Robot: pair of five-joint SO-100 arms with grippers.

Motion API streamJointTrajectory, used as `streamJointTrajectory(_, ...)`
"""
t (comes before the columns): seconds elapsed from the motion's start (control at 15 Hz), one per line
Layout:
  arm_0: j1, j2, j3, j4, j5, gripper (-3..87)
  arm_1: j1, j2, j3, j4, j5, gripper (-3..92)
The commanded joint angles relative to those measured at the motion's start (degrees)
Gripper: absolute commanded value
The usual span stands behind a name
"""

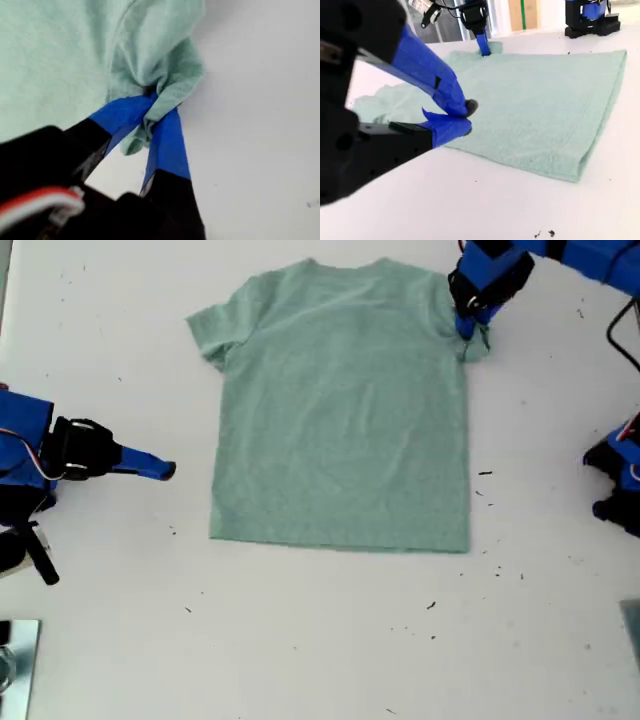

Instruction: Fold t shirt

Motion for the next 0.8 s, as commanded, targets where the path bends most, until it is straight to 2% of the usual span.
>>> streamJointTrajectory(0.0, 1.14, 0.35, 0.26, 0.09, -0.79, -0.1, -4.04, 6.50, -12.30, 6.24, 2.99, -1.4)
streamJointTrajectory(0.2, 1.14, 0.35, 0.26, 0.09, -0.70, -0.1, -11.25, 5.80, -19.25, 5.27, 9.05, -1.4)
streamJointTrajectory(0.4, 0.44, 0.35, 0.26, 0.09, -0.53, -0.1, -20.65, 0.79, -20.21, -7.21, 18.02, -1.3)
streamJointTrajectory(0.47, 0.18, 0.35, 0.26, 0.09, -0.53, -0.1, -22.68, -4.39, -22.41, -10.20, 19.69, 0.6)
streamJointTrajectory(0.53, 0.35, 0.35, 0.26, 0.09, -0.79, -0.1, -24.35, -8.53, -22.76, -14.06, 20.65, 21.5)
streamJointTrajectory(0.6, 0.53, 0.35, 0.26, 0.09, -0.79, -0.1, -25.40, -11.25, -22.85, -17.05, 21.53, 25.3)
streamJointTrajectory(0.73, 0.62, 0.35, 0.26, 0.09, -0.79, -0.1, -25.22, -12.39, -24.87, -14.85, 23.55, 19.5)
